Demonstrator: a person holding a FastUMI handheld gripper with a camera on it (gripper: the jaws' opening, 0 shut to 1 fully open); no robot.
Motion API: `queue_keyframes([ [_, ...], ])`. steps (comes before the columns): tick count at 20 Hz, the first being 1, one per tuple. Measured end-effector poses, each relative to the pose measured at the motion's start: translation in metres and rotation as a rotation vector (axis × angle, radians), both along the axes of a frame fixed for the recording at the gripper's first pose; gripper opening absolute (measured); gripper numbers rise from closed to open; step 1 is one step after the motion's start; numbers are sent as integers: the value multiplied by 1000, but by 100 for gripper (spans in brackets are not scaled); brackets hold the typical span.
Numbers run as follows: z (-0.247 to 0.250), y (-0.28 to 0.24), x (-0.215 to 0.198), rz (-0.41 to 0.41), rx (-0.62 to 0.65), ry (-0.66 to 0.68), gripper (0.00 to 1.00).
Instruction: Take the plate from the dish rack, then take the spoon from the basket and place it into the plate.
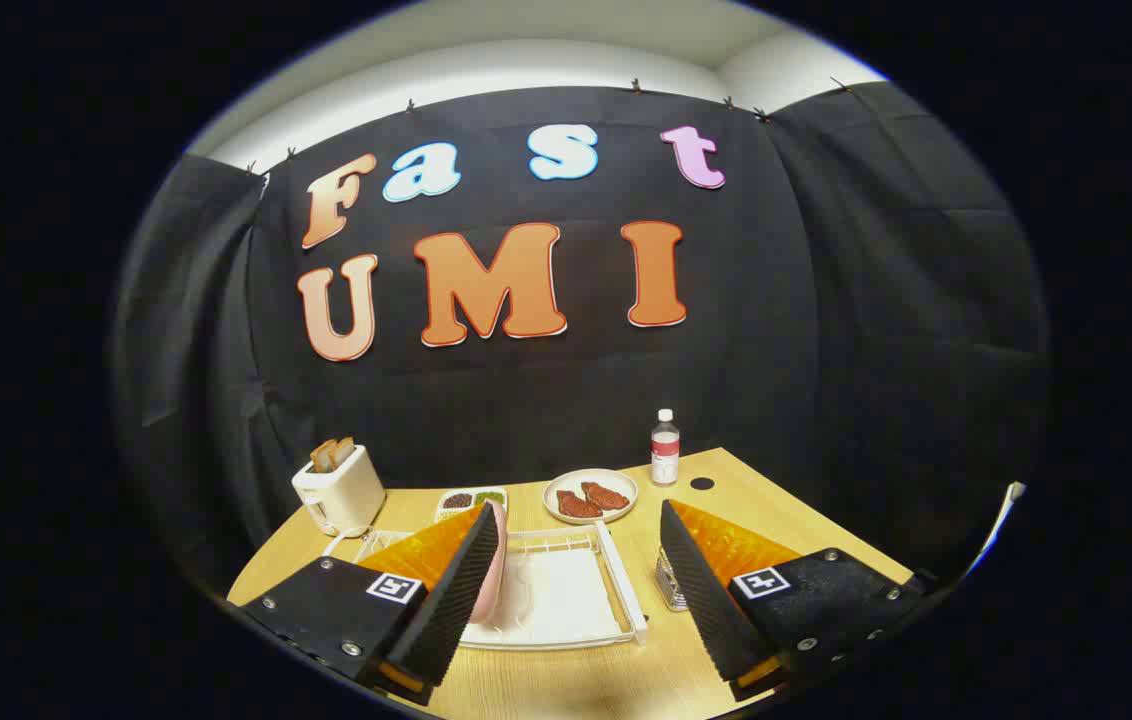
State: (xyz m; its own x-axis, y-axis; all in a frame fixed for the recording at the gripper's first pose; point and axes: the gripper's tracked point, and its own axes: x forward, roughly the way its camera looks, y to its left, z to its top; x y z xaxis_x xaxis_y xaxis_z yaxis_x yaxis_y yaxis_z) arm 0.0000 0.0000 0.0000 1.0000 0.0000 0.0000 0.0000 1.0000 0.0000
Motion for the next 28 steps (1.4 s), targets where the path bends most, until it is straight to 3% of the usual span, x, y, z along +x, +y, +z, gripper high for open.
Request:
queue_keyframes([
  [16,-15,43,9,43,-61,65,97],
  [28,-70,71,86,81,-84,348,97],
])
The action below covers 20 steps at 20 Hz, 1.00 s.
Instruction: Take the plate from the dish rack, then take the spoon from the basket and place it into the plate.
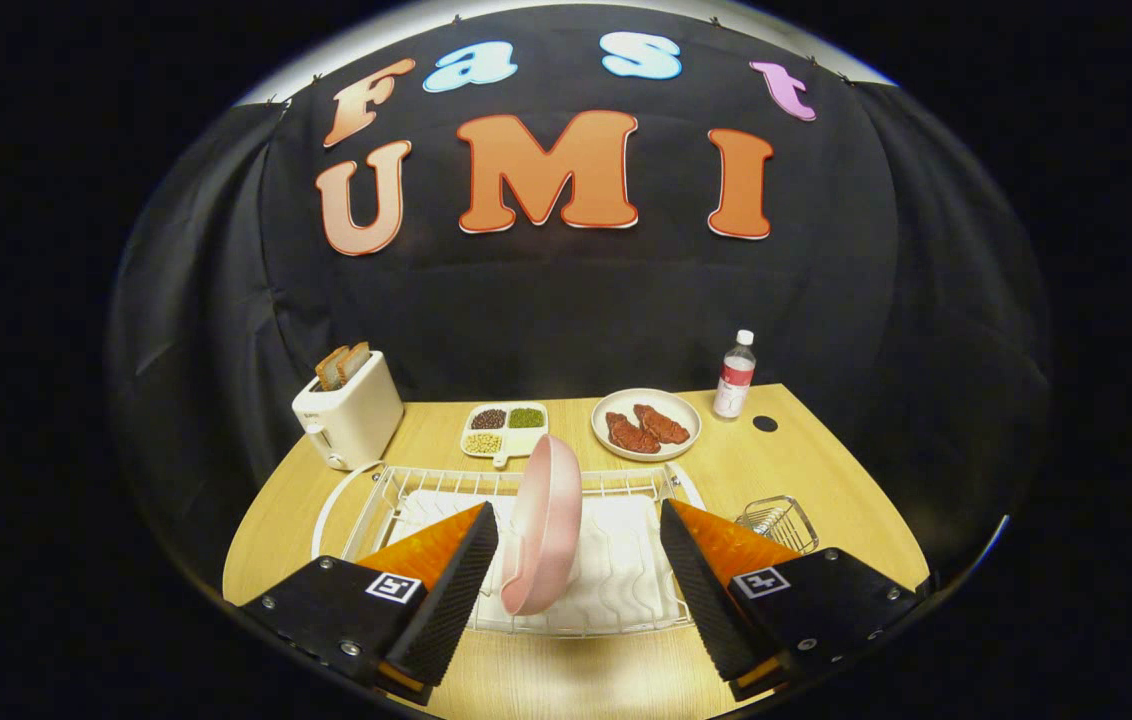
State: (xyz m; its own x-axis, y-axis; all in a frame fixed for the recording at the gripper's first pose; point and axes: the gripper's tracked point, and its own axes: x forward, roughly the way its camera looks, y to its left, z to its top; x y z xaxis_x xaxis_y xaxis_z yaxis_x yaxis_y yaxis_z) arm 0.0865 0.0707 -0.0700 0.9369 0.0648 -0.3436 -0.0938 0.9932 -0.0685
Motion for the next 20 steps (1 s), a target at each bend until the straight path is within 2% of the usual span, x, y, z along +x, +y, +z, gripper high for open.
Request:
queue_keyframes([
  [6,-38,12,40,-21,4,157,95],
  [10,-60,18,52,-34,-11,226,75],
  [14,-69,17,61,-62,-19,251,45],
  [15,-68,17,62,-75,-16,243,33],
  [20,-48,1,67,-146,-39,194,23],
])
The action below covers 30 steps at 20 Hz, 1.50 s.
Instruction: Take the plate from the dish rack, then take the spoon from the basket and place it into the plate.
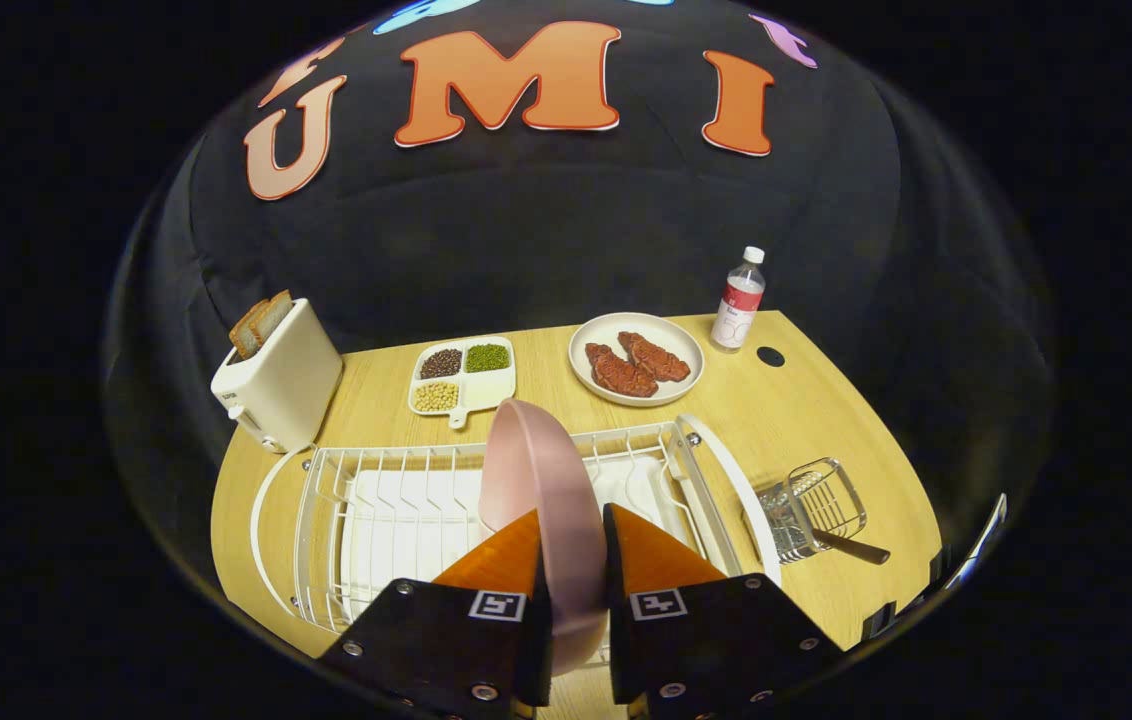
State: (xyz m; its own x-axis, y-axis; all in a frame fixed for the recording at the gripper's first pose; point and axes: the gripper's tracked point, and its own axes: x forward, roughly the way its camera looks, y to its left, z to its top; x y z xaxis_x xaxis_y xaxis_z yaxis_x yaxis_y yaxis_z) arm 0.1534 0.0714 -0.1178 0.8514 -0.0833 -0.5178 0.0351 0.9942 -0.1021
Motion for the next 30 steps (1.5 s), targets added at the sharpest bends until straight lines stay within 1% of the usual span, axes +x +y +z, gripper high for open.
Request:
queue_keyframes([
  [3,5,0,-1,-5,-26,-11,23],
  [8,20,5,3,-7,-114,-46,23],
  [11,39,3,6,-3,-164,-97,23],
  [13,43,11,1,15,-123,-96,19],
  [16,48,7,-13,26,-111,-97,19],
  [20,54,3,-38,36,-46,-98,19],
  [22,55,-3,-52,36,-35,-101,19],
  [24,54,-9,-67,36,-24,-98,19],
  [30,32,-22,-117,35,63,-58,19],
])
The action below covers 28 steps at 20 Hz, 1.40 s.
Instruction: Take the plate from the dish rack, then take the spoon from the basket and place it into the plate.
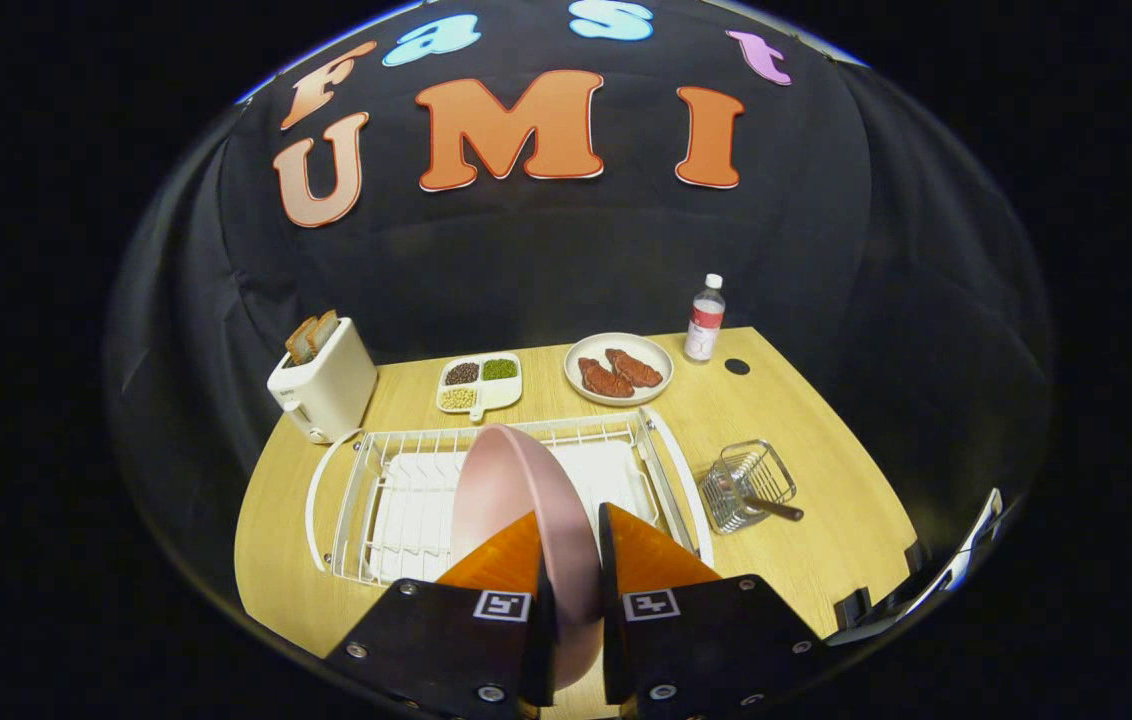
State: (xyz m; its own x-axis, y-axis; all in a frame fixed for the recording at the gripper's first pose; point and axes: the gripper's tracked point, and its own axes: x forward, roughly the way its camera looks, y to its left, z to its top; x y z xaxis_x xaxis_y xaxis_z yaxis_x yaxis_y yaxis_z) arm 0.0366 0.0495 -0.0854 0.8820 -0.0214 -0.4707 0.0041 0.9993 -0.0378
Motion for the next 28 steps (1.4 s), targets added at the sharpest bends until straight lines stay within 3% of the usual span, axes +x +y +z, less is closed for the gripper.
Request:
queue_keyframes([
  [9,-64,-32,-73,-55,134,88,19],
  [15,-119,-25,-102,-59,278,151,19],
  [21,-179,-12,-103,-67,397,221,19],
  [28,-211,14,-76,-57,623,231,19],
])
